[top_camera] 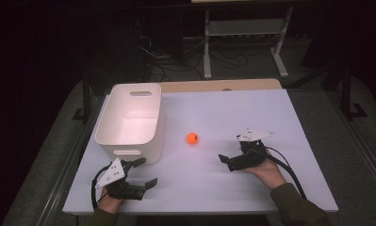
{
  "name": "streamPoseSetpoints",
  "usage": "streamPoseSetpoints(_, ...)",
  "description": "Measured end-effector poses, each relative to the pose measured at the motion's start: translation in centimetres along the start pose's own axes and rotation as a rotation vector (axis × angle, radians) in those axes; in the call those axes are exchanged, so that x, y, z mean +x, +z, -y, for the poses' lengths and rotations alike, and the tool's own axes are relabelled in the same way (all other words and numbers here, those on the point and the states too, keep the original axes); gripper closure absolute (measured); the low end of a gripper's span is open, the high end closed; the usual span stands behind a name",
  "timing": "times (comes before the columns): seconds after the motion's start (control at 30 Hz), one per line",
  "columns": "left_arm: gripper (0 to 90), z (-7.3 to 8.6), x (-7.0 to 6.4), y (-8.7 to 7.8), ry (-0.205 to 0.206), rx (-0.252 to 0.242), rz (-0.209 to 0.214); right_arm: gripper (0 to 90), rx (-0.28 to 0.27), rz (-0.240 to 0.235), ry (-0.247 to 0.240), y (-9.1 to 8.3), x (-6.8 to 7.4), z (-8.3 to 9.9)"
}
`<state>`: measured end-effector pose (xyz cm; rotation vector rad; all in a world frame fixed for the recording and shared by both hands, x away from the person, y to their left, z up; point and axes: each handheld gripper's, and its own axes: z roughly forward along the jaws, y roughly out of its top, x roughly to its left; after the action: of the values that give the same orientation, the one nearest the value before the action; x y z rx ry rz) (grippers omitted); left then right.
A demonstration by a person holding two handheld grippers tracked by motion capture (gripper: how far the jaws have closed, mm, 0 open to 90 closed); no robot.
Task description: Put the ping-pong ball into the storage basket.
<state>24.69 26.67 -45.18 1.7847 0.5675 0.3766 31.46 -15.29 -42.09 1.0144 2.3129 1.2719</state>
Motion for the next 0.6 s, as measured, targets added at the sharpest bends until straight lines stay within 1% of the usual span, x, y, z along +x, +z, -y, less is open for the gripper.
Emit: streamPoseSetpoints(0.6, 14.0, -0.01, 0.02, 0.01, -0.001, 0.002, -0.001, 0.0, -0.002, -0.015, -0.005, 0.64, 0.18, -0.53)
